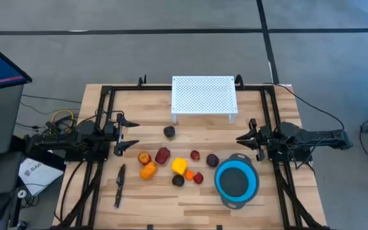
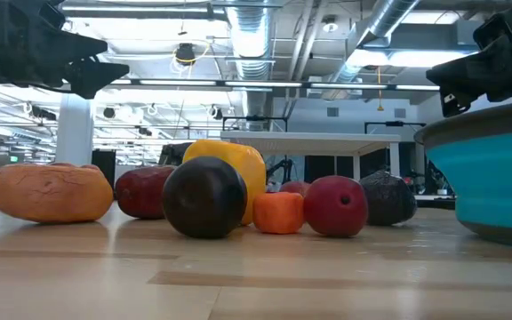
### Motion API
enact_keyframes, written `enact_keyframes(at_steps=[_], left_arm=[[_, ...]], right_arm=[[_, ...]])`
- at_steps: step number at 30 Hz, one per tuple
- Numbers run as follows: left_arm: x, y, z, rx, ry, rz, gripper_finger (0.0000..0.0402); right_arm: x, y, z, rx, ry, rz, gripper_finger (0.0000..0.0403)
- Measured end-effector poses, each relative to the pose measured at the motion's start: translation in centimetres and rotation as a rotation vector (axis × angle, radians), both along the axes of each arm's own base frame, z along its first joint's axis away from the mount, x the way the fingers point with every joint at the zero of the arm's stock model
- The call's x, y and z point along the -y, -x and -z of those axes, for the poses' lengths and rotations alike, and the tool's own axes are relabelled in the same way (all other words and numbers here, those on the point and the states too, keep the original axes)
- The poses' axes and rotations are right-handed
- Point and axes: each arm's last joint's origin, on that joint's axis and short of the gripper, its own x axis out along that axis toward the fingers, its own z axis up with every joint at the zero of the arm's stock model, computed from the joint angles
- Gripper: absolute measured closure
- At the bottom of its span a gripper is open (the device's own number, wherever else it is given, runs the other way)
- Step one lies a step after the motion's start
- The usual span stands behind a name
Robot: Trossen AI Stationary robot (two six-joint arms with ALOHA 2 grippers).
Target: Pick & Place Fruit
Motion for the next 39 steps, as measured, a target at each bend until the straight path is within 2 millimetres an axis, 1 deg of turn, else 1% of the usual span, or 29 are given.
enact_keyframes(at_steps=[30,34,35,39], left_arm=[[0.00,0.00,0.00,0.000,0.000,0.000,0.0065],[0.00,0.00,0.00,0.000,0.000,0.000,0.0065],[0.00,0.00,-0.01,0.000,0.000,0.000,0.0065],[0.00,0.01,-0.07,0.008,0.000,0.001,0.0065]], right_arm=[[0.00,0.00,-0.01,0.000,0.000,0.000,0.0353],[0.20,0.00,-0.30,0.032,0.027,0.033,0.0353],[0.22,0.00,-0.35,0.036,0.003,0.035,0.0353],[0.11,0.01,-0.55,0.042,-0.276,0.011,0.0353]])
